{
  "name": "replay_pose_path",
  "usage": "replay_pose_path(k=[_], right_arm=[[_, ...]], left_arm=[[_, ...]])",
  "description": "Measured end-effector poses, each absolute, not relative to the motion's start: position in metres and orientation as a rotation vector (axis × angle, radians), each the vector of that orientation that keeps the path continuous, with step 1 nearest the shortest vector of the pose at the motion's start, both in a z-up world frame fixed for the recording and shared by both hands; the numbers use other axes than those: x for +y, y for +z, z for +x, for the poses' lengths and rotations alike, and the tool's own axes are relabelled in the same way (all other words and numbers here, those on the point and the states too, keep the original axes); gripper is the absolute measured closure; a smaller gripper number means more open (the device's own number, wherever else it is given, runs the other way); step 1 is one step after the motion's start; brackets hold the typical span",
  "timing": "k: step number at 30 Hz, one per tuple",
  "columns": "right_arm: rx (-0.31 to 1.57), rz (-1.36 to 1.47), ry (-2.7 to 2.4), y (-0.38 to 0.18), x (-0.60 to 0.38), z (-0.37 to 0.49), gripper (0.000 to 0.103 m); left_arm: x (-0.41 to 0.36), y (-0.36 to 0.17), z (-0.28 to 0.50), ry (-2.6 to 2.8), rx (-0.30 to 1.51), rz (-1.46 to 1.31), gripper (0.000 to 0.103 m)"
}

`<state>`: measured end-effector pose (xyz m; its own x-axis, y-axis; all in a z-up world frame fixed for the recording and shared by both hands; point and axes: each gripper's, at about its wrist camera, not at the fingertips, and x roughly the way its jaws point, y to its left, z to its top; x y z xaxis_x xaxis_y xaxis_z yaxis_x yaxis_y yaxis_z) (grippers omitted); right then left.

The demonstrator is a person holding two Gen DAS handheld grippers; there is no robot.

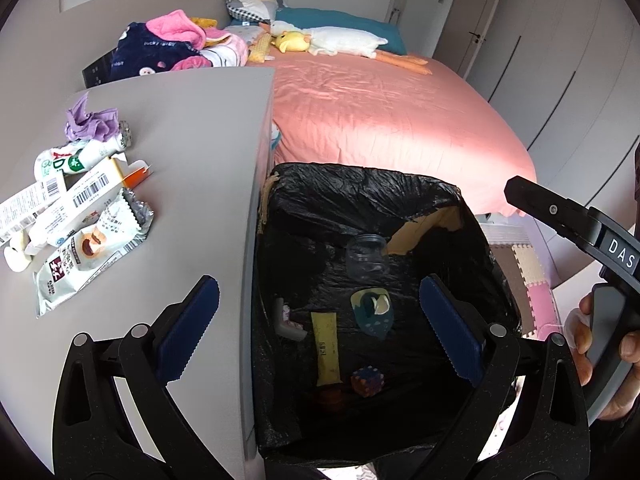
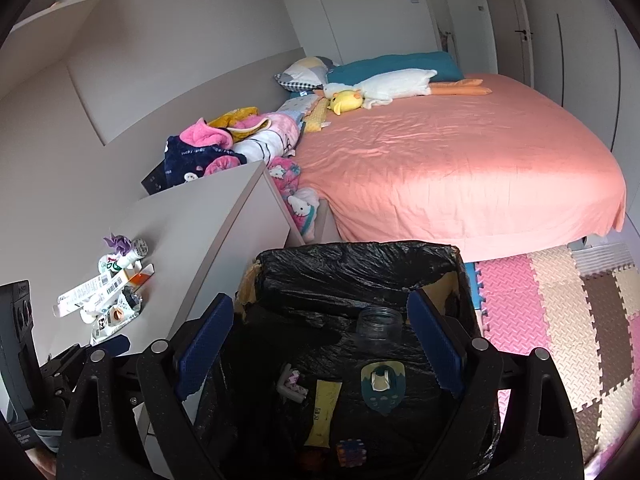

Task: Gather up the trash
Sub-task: 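Move both tools back over the desk toward the snack wrapper and boxes, then grasp the snack wrapper and foil packet with the left tool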

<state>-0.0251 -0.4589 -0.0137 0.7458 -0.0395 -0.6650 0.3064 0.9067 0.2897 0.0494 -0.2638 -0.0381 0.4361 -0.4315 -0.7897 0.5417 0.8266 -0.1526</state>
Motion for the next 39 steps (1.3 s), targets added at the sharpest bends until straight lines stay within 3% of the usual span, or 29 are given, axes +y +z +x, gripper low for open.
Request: replay_pose_path(k=[24, 39], right_arm=[[0.753, 0.332, -0.067, -0.024, -0.389, 0.020, 0.015], [0.787, 0.311, -0.056, -0.037, -0.372, 0.043, 0.014]], left_arm=[[-0.160, -0.045, 0.093, -0.422, 0.922, 0.135, 0.006], [-0.151, -0.067, 0.128, -0.424, 0.946, 0.286, 0.006]])
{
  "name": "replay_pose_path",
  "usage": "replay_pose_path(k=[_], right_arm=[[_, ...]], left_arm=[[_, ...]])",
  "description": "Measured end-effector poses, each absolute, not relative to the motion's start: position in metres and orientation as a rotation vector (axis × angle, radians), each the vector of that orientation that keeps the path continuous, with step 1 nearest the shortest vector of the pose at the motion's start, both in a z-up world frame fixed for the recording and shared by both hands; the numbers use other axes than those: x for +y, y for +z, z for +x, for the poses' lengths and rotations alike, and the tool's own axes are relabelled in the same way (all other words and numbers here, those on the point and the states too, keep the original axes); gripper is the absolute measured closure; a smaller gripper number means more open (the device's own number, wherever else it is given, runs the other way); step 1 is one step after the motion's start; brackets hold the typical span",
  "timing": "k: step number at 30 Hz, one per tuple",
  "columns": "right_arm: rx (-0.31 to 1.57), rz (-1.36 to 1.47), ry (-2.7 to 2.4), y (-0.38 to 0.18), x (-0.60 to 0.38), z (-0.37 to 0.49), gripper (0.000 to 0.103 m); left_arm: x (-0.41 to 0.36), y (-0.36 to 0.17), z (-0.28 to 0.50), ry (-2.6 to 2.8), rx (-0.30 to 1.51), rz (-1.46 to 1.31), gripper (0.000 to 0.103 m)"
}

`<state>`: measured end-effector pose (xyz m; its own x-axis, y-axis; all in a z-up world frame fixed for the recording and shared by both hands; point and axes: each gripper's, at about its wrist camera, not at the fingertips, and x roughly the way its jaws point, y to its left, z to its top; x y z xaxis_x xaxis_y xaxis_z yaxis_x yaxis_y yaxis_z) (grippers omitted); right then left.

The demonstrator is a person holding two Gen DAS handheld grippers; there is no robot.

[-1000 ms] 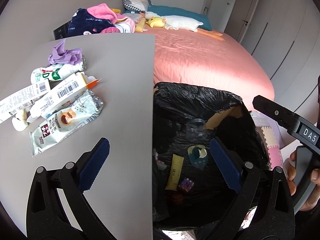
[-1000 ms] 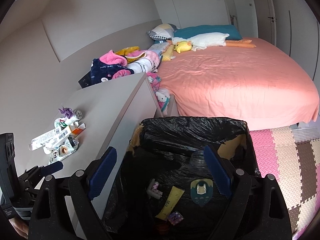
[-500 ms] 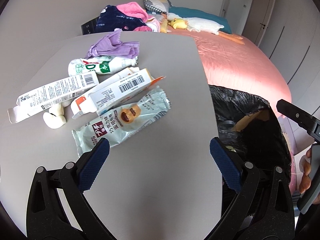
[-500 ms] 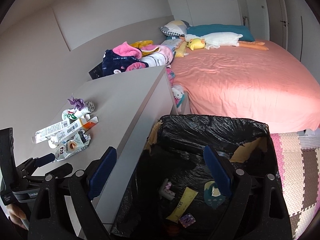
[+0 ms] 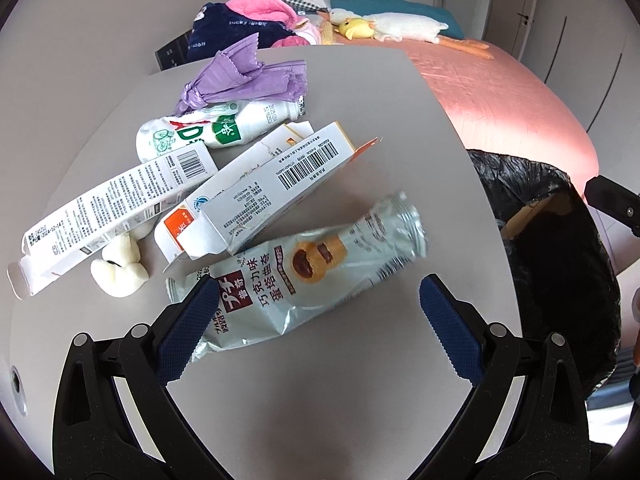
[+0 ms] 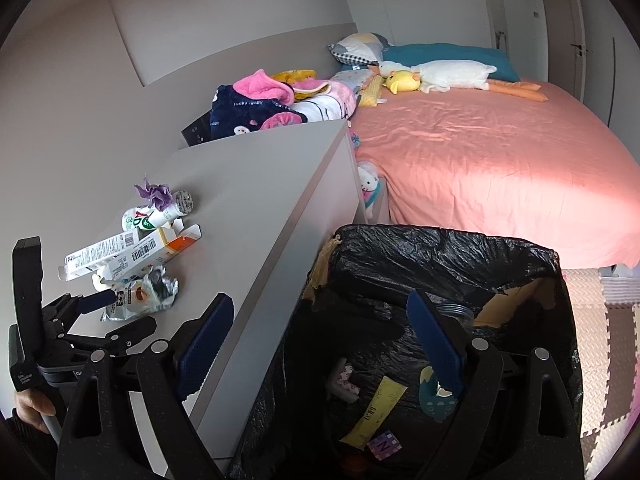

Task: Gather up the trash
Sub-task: 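Grasp the snack wrapper and foil packet with the left tool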

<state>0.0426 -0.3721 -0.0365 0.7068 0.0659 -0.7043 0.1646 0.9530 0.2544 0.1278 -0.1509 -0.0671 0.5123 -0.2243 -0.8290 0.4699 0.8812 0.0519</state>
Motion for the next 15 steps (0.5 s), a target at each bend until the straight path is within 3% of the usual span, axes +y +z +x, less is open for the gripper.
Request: replay_pose_path(k=[6, 9, 11, 12, 15], right_arm=[[0.802, 0.305, -0.044, -0.041, -0.363, 0.052, 0.015], [0.808, 0.299, -0.032, -0.043, -0.357, 0.057, 0.015], [0.812, 0.296, -0.024, -0.044, -0.353, 0.059, 0.015], [0.814, 0.293, -0.021, -0.044, -0.352, 0.060, 0.015], [0.819, 0.291, -0.018, -0.046, -0.348, 0.062, 0.015]], left_arm=[[-0.149, -0.071, 0.133, -0.458, 0.955, 0.294, 0.007], [-0.149, -0.073, 0.132, -0.462, 0.944, 0.313, 0.019], [-0.146, -0.072, 0.132, -0.477, 0.937, 0.294, 0.034], [-0.143, -0.071, 0.133, -0.485, 0.934, 0.280, 0.053], [-0.135, -0.069, 0.135, -0.488, 0.931, 0.234, 0.067]])
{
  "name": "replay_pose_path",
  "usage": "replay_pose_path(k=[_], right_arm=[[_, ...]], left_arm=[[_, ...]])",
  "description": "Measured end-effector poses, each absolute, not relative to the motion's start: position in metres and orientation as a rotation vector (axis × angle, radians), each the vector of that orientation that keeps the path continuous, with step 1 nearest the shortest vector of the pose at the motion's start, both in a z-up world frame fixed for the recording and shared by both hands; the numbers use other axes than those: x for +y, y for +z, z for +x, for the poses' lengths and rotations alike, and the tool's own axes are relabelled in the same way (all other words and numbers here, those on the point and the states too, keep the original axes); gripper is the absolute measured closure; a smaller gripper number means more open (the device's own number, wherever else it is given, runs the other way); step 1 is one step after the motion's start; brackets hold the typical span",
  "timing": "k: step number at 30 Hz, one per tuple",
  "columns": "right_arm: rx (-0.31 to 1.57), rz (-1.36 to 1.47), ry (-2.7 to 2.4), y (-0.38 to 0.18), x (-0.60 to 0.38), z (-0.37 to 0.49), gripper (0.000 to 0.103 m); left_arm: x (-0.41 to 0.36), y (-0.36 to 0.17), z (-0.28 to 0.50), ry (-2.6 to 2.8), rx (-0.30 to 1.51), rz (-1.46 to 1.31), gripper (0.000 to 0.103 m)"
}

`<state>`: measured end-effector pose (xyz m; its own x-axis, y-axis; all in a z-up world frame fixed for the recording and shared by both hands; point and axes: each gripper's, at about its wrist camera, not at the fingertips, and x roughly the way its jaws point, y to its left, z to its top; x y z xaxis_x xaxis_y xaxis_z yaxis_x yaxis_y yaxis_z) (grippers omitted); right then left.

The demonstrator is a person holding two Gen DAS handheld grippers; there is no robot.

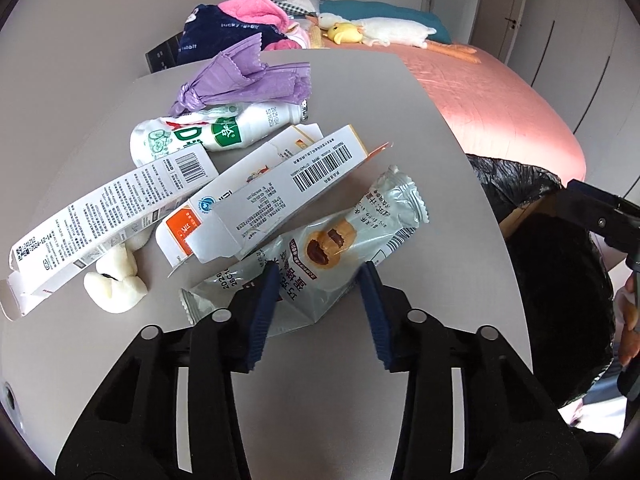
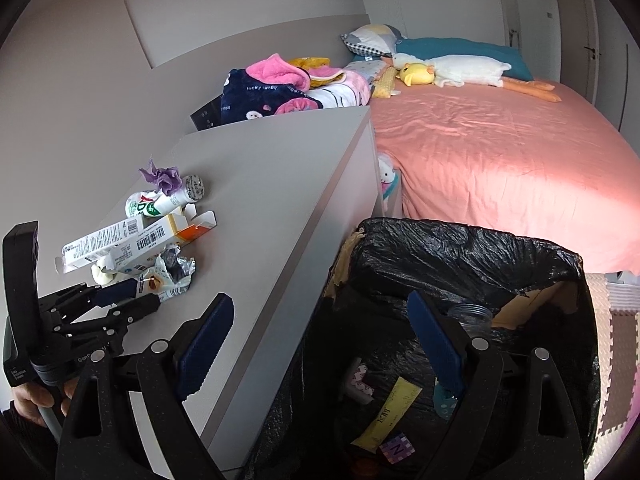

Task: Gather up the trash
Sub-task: 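Grasp the snack wrapper and foil packet with the left tool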

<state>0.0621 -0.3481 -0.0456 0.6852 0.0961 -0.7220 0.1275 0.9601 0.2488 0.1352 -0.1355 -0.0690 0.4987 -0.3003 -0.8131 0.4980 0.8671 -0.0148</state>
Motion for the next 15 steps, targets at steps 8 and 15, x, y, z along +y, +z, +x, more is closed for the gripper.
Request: replay_pose_path(k=[8, 15], right_arm=[[0.802, 0.282, -0.006, -0.040, -0.341, 0.064, 0.014], [0.790, 0.282, 0.021, -0.036, -0.327, 0.064, 0.014]], left_arm=[[-0.127, -0.067, 0.125, -0.454, 0.929, 0.163, 0.078], [-0.110, -0.053, 0.105, -0.445, 0.895, 0.137, 0.088]])
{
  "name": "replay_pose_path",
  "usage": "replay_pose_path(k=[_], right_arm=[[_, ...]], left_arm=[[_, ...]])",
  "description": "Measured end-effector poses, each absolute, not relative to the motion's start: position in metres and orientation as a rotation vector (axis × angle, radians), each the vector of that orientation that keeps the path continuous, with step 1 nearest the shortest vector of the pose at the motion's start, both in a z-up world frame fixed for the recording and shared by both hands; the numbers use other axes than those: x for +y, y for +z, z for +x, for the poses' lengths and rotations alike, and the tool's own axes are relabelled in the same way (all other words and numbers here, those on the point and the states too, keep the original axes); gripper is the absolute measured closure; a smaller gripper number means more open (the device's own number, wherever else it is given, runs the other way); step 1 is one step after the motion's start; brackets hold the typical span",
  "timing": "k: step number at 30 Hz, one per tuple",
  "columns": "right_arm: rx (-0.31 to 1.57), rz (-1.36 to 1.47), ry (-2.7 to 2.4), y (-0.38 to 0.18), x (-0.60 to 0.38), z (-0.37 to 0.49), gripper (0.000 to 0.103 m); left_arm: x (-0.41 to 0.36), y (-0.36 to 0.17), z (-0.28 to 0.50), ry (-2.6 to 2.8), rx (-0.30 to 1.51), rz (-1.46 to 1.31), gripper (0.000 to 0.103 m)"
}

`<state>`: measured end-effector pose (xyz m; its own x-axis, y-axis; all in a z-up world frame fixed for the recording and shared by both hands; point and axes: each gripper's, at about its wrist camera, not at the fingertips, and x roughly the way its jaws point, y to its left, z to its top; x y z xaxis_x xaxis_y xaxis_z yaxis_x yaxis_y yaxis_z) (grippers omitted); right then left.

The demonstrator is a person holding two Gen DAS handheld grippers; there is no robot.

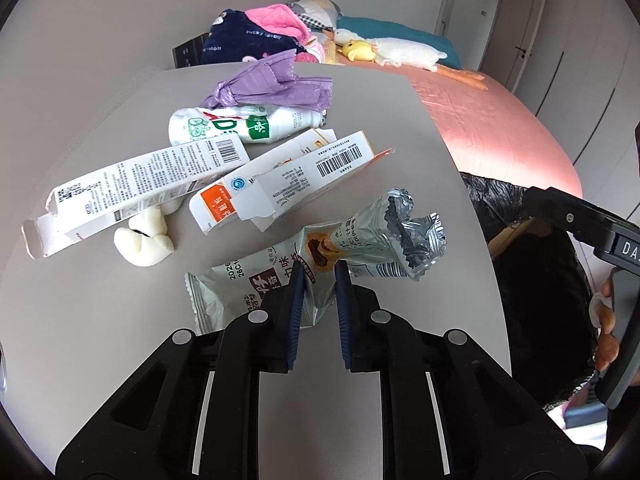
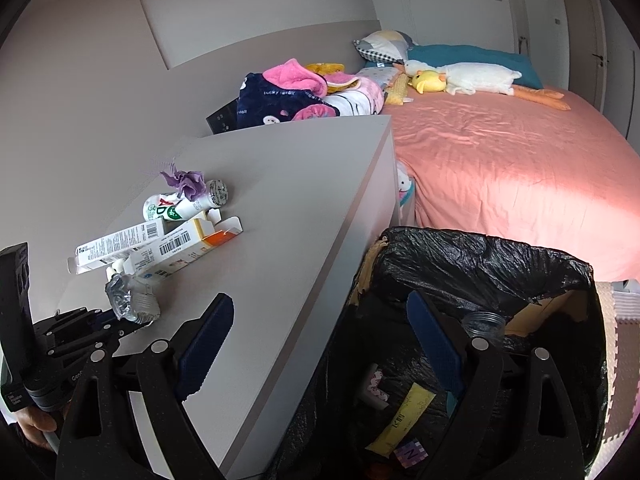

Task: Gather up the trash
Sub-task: 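Grasp the snack wrapper and foil packet with the left tool, then grasp the white barcode box with the right tool while the left tool holds the wrapper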

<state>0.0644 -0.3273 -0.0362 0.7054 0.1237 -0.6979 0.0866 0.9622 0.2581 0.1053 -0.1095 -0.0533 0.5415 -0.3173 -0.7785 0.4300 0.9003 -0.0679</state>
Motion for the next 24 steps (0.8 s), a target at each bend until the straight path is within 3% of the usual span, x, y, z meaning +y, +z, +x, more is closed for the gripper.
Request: replay_pose_path(k=[15, 24], right_arm=[[0.817, 0.308, 0.147, -0.031, -0.266, 0.095, 0.015], [0.847, 0.355, 0.181, -0.036, -0.230, 0.125, 0.014]], left_arm=[[-0.032, 0.000, 0.103, -0.331, 0.785, -0.026, 0.090], [-0.014, -0.001, 0.107, -0.297, 0.789, -0.043, 0.090]])
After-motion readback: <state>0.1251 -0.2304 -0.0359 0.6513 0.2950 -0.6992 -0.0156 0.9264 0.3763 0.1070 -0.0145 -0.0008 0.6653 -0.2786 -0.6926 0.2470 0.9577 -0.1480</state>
